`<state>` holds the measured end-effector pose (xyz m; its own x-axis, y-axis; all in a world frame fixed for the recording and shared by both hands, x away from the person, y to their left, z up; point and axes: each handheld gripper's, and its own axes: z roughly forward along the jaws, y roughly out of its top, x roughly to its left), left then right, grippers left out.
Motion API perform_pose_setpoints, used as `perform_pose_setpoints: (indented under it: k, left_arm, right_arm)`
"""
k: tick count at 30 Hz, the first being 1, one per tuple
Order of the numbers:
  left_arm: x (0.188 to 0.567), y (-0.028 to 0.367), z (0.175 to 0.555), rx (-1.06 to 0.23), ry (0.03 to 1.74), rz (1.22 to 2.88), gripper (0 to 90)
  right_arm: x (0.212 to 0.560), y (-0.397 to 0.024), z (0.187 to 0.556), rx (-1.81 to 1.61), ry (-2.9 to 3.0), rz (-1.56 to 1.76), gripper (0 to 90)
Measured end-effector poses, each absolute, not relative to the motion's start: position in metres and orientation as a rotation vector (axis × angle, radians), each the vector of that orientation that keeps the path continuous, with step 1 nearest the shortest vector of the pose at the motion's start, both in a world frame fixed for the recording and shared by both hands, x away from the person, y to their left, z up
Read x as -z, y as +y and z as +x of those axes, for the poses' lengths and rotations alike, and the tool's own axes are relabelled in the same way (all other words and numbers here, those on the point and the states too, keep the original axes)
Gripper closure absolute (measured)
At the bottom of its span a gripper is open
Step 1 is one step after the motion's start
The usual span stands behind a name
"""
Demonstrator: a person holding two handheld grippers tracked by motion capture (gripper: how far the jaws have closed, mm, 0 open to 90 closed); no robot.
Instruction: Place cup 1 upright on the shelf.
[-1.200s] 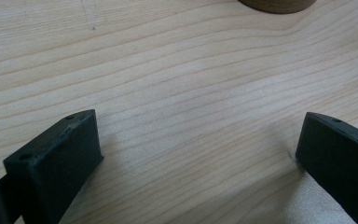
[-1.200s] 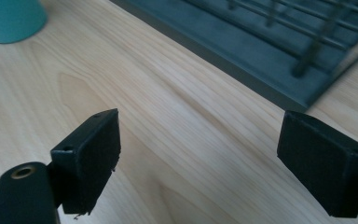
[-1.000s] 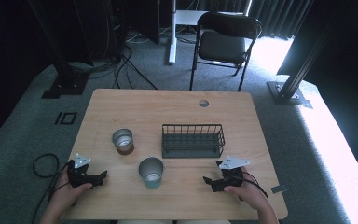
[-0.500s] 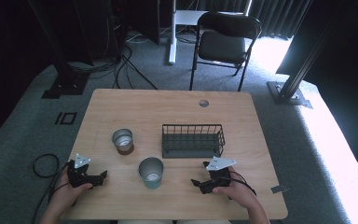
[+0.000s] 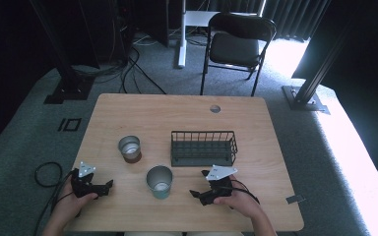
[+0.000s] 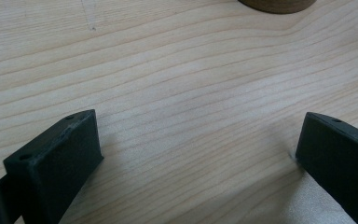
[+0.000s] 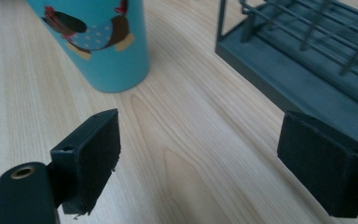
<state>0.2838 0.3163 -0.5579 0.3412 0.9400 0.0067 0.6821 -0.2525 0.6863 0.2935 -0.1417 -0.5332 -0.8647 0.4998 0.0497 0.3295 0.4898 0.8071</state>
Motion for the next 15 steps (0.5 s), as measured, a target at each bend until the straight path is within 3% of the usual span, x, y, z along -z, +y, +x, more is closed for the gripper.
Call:
perform_pose_setpoints:
  k: [15]
  left_arm:
    - [0.558,0.316,0.284,-0.569,1.412,2.022,0.5]
  right_arm:
    - [0.526,-0.110,0.291,-1.392,2.557,0.628,13.0]
